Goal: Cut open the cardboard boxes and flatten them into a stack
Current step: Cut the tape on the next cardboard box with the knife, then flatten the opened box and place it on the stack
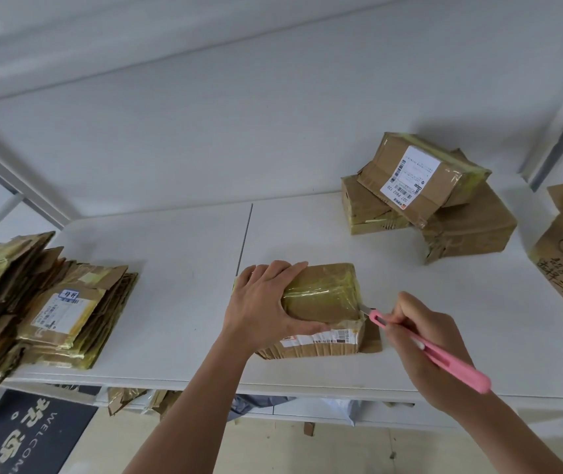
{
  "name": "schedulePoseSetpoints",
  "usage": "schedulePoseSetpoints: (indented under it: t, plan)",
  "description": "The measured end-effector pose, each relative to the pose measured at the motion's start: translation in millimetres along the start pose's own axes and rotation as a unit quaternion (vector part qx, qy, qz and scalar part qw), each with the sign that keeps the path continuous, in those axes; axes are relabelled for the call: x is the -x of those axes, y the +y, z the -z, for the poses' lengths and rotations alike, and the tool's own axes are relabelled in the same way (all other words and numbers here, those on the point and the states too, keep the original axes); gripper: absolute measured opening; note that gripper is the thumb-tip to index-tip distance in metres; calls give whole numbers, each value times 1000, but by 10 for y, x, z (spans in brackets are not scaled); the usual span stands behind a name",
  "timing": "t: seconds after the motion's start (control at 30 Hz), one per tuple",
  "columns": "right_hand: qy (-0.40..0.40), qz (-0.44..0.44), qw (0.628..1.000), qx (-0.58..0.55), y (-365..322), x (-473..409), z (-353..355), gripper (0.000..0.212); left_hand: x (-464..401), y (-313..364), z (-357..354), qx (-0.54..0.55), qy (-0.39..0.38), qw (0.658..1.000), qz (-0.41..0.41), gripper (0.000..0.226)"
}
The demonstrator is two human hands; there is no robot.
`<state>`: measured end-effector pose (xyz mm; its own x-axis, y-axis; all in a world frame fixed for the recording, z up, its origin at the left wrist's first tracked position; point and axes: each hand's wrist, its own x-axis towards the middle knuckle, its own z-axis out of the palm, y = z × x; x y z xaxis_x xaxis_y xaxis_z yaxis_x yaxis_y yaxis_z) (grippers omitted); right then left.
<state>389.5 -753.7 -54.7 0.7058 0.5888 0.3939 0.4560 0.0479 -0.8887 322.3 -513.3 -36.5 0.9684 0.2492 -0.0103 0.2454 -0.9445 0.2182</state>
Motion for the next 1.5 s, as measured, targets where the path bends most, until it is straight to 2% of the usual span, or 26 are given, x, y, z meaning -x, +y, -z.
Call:
schedulePoseSetpoints:
  t: [0.07, 0.13, 0.17, 0.23, 0.27, 0.33, 0.43, 0.5, 0.53, 0.6, 0.67, 0.7, 0.77, 0.8, 0.9, 0.97, 1.03, 1.07, 1.17, 1.3, 1.5]
  plan:
    - [10, -1, 1000, -16, -19, -9, 46, 19, -7, -10, -11, -3, -7, 1000, 7, 110]
    - [58, -15, 998, 1, 59, -22, 123, 21, -52, 4, -18, -10, -3, 999, 43, 112]
    - [85, -30, 995, 40, 167, -25, 162, 21, -77, 20, -22, -15, 3, 997, 70, 113]
    - [99, -45, 969, 220, 472, -33, 259, 15, -120, 70, -33, -27, 5, 993, 116, 118]
    - [78, -46, 943, 321, 666, -33, 309, 11, -131, 98, -41, -33, 1, 991, 132, 121]
    - [13, -83, 892, 444, 991, -40, 383, 8, -136, 137, -45, -40, 0, 987, 155, 125]
    - [-116, -205, 814, 530, 1158, -55, 448, 32, -126, 167, -35, -36, 1, 984, 175, 127]
    - [-161, -263, 792, 527, 1087, -107, 468, 49, -104, 201, -35, -37, 6, 984, 177, 125]
    - [-147, -274, 803, 509, 1027, -156, 444, 55, -91, 222, -34, -38, 11, 983, 178, 125]
    - [-57, -230, 875, 422, 880, -279, 304, 52, -66, 268, -31, -36, 21, 980, 194, 128]
    - [4, -179, 948, 264, 660, -412, 66, 45, -34, 344, -22, -24, 20, 972, 234, 138]
    - [-6, -187, 968, 166, 516, -478, -67, 47, -20, 384, -12, -17, 17, 967, 253, 142]
    - [-59, -252, 966, -14, 283, -564, -328, 58, 2, 421, 29, 1, 7, 963, 268, 134]
    - [-71, -282, 955, -65, 225, -596, -423, 63, 11, 405, 63, 21, 6, 964, 267, 119]
    - [-70, -279, 955, -65, 175, -679, -555, 74, 77, 205, 170, 161, 34, 955, 246, 56]
    - [-76, -257, 961, -60, 153, -706, -604, 71, 166, 73, 199, 266, 24, 935, 234, 37]
    - [-74, -240, 967, -48, 93, -728, -662, 65, 261, 39, 192, 331, 15, 916, 227, 33]
    - [-67, -238, 968, -38, 79, -740, -702, 64, 299, 48, 179, 329, 25, 916, 226, 29]
    - [-45, -224, 974, 16, 11, -740, -847, 79, 385, 72, 163, 264, 78, 934, 229, 19]
    - [-15, -207, 977, 46, -15, -712, -993, 89, 457, 40, 129, 235, 119, 936, 233, 16]
    - [-9, -190, 978, 80, -84, -700, -1068, 78, 532, -42, 61, 249, 154, 924, 246, 14]
